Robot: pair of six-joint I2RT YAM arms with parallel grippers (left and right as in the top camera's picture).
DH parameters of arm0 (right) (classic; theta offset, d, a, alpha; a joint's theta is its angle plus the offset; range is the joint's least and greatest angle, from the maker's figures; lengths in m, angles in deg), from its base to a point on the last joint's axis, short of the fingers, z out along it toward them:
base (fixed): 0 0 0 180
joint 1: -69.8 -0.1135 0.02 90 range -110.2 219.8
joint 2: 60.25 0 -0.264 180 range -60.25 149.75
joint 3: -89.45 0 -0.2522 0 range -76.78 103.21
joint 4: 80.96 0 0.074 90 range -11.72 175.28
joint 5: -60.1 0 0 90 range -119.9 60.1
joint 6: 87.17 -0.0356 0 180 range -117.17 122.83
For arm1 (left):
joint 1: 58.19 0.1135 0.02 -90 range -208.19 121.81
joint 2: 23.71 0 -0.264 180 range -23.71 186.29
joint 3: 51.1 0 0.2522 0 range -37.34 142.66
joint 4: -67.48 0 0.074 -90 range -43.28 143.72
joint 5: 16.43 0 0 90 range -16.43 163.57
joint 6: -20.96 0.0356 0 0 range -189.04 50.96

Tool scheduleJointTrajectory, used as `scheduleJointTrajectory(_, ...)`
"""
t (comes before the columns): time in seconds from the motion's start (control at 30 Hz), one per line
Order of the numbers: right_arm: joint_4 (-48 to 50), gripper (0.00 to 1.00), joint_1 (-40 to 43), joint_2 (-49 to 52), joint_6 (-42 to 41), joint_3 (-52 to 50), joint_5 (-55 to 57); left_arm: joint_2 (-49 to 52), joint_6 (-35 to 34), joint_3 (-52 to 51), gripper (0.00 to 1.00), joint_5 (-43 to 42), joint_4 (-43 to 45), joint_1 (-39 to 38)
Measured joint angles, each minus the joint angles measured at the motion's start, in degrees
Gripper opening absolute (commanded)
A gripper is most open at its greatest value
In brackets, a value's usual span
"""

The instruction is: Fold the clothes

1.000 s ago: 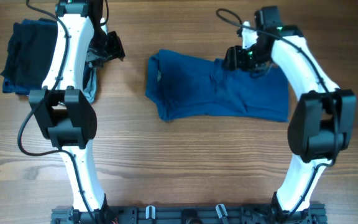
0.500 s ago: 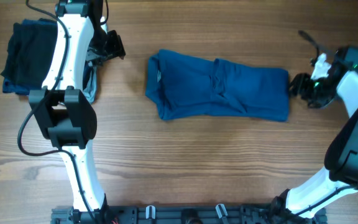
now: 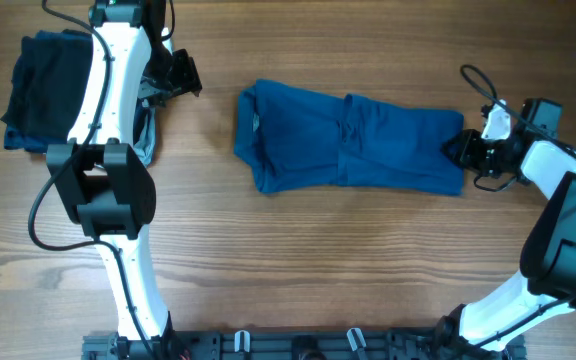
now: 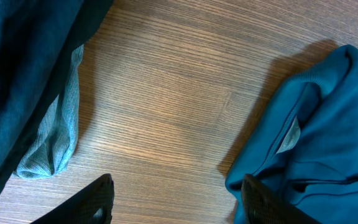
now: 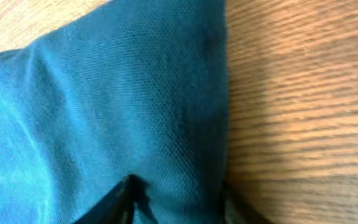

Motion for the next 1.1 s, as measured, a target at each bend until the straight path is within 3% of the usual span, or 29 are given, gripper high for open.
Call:
scheduleJointTrajectory(0.03,1.01,0.11,-0.33,0.15,-0.15,-0.11,0.26,0.0,0.0,0.0,0.66,0.0,0.04,-0.07)
scheduleJointTrajectory(0.07,2.1,0.04,-0.42,0.17,0.07,-0.13,0.57,0.0,0.0,0.0,0.66,0.0,0.17,-0.22)
scheduleJointTrajectory(0.23,5.7,0.04,0.92,0.22,-0.09,0.11,1.33,0.0,-0.02,0.0,0.65,0.0,0.92,-0.9)
scheduleJointTrajectory(0.43,-16.85,0.05,10.67,0.31,2.01,18.99,3.67,0.0,-0.02,0.0,0.67,0.02,0.79,-0.9)
scheduleJointTrajectory(0.57,-29.11,0.04,10.4,0.42,3.26,32.52,4.92,0.0,0.0,0.0,0.67,0.0,0.76,-0.9)
scheduleJointTrajectory(0.73,-38.21,0.04,1.81,0.42,3.63,38.32,5.57,0.0,0.0,0.0,0.68,0.0,0.85,-0.9)
scheduleJointTrajectory(0.8,-39.85,0.04,-6.36,0.42,3.89,38.32,5.81,0.0,-0.02,0.0,0.68,0.0,0.85,-0.92)
scheduleJointTrajectory(0.9,-41.44,0.04,-12.41,0.42,4.07,38.32,6.95,0.0,-0.02,0.0,0.69,0.0,0.85,-0.92)
scheduleJointTrajectory(1.0,-43.25,0.06,-23.78,0.42,4.09,38.27,10.45,0.0,0.0,0.0,0.69,0.0,0.85,-0.92)
scheduleJointTrajectory(1.1,-40.37,0.07,-28.59,0.42,4.07,36.28,12.07,0.0,0.0,0.0,0.68,0.0,0.85,-0.92)
